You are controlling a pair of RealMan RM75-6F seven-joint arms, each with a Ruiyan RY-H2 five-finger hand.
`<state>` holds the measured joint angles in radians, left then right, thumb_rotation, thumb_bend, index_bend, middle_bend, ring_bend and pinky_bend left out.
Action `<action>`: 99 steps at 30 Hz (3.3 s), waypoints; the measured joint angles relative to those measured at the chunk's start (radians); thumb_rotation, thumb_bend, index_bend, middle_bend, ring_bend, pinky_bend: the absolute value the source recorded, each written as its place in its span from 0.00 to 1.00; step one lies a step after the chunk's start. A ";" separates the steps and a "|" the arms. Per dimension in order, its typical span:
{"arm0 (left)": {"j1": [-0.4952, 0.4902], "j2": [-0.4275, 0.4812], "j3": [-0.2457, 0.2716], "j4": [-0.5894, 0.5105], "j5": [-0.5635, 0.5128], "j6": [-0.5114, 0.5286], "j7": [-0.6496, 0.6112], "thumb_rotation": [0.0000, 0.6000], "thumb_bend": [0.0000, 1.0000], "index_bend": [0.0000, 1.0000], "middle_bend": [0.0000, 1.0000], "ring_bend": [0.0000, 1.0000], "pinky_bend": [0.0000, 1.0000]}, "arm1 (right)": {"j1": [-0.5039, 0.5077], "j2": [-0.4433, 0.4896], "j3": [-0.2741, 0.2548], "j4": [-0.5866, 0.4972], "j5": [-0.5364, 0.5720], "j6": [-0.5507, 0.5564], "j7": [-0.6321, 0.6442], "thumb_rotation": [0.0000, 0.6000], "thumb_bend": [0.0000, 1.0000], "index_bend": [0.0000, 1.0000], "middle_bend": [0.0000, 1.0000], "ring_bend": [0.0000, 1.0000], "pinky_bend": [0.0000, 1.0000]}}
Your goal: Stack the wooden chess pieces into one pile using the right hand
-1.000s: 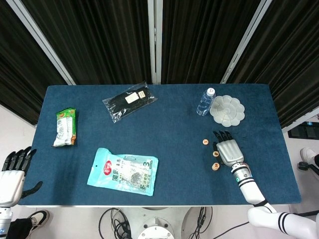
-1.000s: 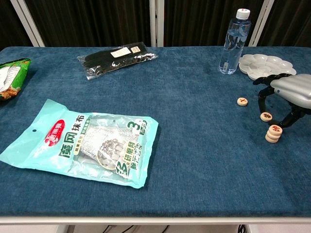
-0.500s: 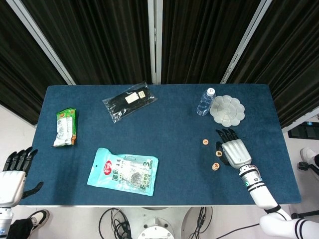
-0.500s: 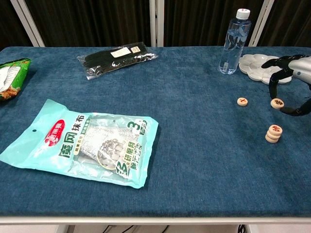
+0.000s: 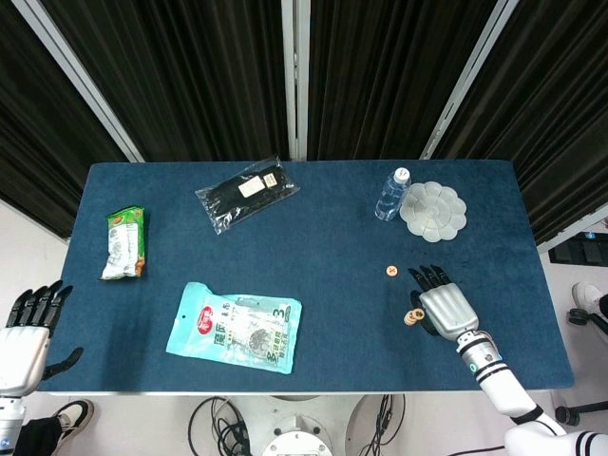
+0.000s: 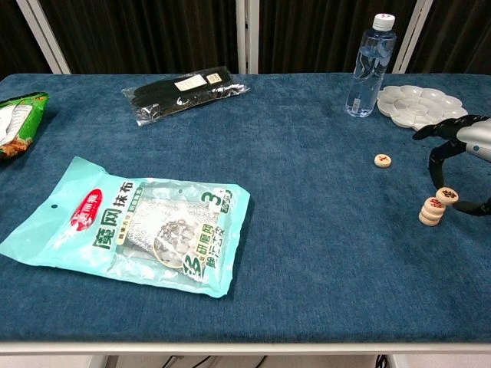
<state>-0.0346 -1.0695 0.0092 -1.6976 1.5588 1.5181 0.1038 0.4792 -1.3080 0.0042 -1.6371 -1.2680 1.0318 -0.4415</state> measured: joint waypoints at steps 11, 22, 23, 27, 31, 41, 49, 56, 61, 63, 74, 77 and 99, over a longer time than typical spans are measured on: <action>0.000 0.002 -0.001 0.002 0.001 0.002 -0.010 1.00 0.19 0.04 0.00 0.00 0.00 | 0.013 -0.024 0.005 -0.008 0.023 -0.010 -0.046 1.00 0.27 0.54 0.08 0.00 0.00; 0.001 0.003 -0.001 0.002 0.001 0.003 -0.013 1.00 0.19 0.04 0.00 0.00 0.00 | 0.014 -0.021 0.006 -0.015 0.035 -0.006 -0.060 1.00 0.27 0.54 0.08 0.00 0.00; 0.001 0.003 -0.001 0.002 0.001 0.002 -0.013 1.00 0.19 0.04 0.00 0.00 0.00 | 0.013 -0.020 0.006 -0.016 0.036 -0.005 -0.060 1.00 0.27 0.54 0.08 0.00 0.00; 0.000 0.002 -0.001 0.002 0.001 0.002 -0.011 1.00 0.19 0.04 0.00 0.00 0.00 | 0.013 -0.019 0.004 -0.017 0.038 -0.004 -0.062 1.00 0.27 0.54 0.08 0.00 0.00; 0.001 0.002 -0.001 0.001 0.001 0.003 -0.010 1.00 0.19 0.04 0.00 0.00 0.00 | 0.015 -0.021 0.004 -0.014 0.042 -0.007 -0.065 1.00 0.27 0.54 0.08 0.00 0.00; 0.001 0.004 -0.001 0.002 0.000 0.003 -0.013 1.00 0.19 0.04 0.00 0.00 0.00 | 0.017 -0.026 0.002 -0.011 0.051 -0.011 -0.072 1.00 0.26 0.52 0.08 0.00 0.00; 0.001 0.003 -0.001 0.001 0.002 0.004 -0.009 1.00 0.19 0.04 0.00 0.00 0.00 | 0.022 -0.014 0.000 -0.019 0.053 -0.020 -0.066 1.00 0.23 0.42 0.07 0.00 0.00; 0.002 0.004 0.000 0.000 0.005 0.007 -0.010 1.00 0.19 0.04 0.00 0.00 0.00 | 0.020 0.003 -0.003 -0.031 0.052 -0.020 -0.057 1.00 0.22 0.33 0.06 0.00 0.00; 0.002 0.005 0.000 0.000 0.007 0.007 -0.012 1.00 0.19 0.04 0.00 0.00 0.00 | 0.016 0.027 -0.012 -0.044 0.050 -0.026 -0.047 1.00 0.24 0.31 0.03 0.00 0.00; 0.002 0.005 0.001 0.000 0.006 0.006 -0.011 1.00 0.19 0.04 0.00 0.00 0.00 | 0.018 0.039 -0.017 -0.048 0.058 -0.045 -0.040 1.00 0.34 0.30 0.01 0.00 0.00; 0.001 0.002 0.000 0.000 0.004 0.003 -0.007 1.00 0.19 0.04 0.00 0.00 0.00 | 0.022 0.057 -0.029 -0.017 0.029 -0.106 0.094 0.83 0.70 0.29 0.00 0.00 0.00; 0.001 0.002 0.000 0.000 0.002 0.002 -0.008 1.00 0.19 0.04 0.00 0.00 0.00 | 0.022 0.052 -0.031 -0.009 0.021 -0.109 0.103 0.83 0.74 0.29 0.00 0.00 0.00; -0.001 0.001 0.001 0.002 0.002 -0.003 -0.009 1.00 0.19 0.04 0.00 0.00 0.00 | 0.009 0.051 -0.035 -0.023 0.041 -0.086 0.069 0.82 0.86 0.35 0.01 0.00 0.00</action>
<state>-0.0361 -1.0681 0.0102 -1.6959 1.5610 1.5155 0.0945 0.4883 -1.2571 -0.0307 -1.6603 -1.2275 0.9460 -0.3726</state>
